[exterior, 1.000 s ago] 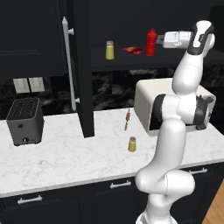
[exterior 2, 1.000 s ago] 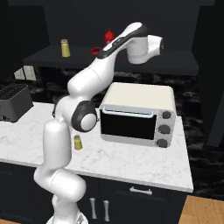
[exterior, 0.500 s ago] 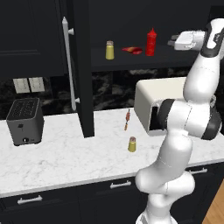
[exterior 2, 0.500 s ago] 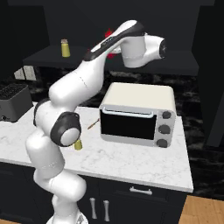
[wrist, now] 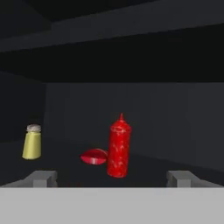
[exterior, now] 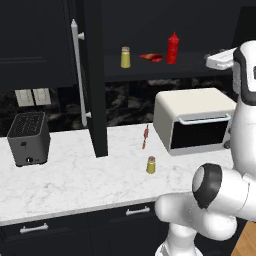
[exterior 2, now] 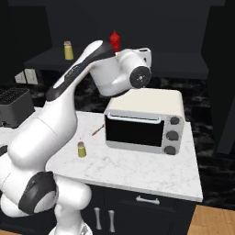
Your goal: Put the shaker and condiment bottle from the counter next to their counterparts in the cabinet.
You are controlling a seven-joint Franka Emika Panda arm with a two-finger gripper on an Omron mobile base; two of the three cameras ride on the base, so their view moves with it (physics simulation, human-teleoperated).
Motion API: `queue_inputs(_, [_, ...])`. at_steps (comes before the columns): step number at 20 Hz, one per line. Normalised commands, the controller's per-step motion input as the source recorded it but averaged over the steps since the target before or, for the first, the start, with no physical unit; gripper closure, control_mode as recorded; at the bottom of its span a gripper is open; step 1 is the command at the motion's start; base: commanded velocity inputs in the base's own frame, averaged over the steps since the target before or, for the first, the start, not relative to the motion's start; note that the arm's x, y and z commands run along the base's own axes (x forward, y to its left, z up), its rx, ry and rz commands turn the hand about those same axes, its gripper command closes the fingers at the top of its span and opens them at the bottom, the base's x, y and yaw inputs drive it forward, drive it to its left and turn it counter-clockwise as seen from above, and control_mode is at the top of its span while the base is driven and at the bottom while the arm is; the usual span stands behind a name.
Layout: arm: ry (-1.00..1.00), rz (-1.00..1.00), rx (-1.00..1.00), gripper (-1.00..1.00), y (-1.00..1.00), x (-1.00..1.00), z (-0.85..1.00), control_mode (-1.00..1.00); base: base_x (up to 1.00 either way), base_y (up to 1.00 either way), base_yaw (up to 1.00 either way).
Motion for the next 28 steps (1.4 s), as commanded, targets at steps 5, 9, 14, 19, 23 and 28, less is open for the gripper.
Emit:
queue_inputs(5, [-0.21,-0.04,0.05,-1.00,-0.23,-1.00,-0.31,-1.00,0.00,0.00,0.00])
queue_inputs(9, [-0.05,0.18,-0.11,-1.00,-0.14,-1.00,-0.61,-1.00,0.00,0.00,0.00])
queue_inputs(14, [0.05,0.35,-0.31,-1.00,-0.07,-0.50,-0.73,-1.00,0.00,0.00,0.00])
queue_inputs(19, [0.00,0.56,-0.19,-1.00,-0.29,-0.01,-0.58,-1.00,0.00,0.00,0.00])
queue_inputs(23, [0.00,0.60,-0.18,-1.00,-0.28,-0.03,-0.61,-1.00,0.00,0.00,0.00])
queue_inputs(28, [-0.02,0.51,-0.11,-1.00,-0.06,0.00,-0.80,-1.00,0.00,0.00,0.00])
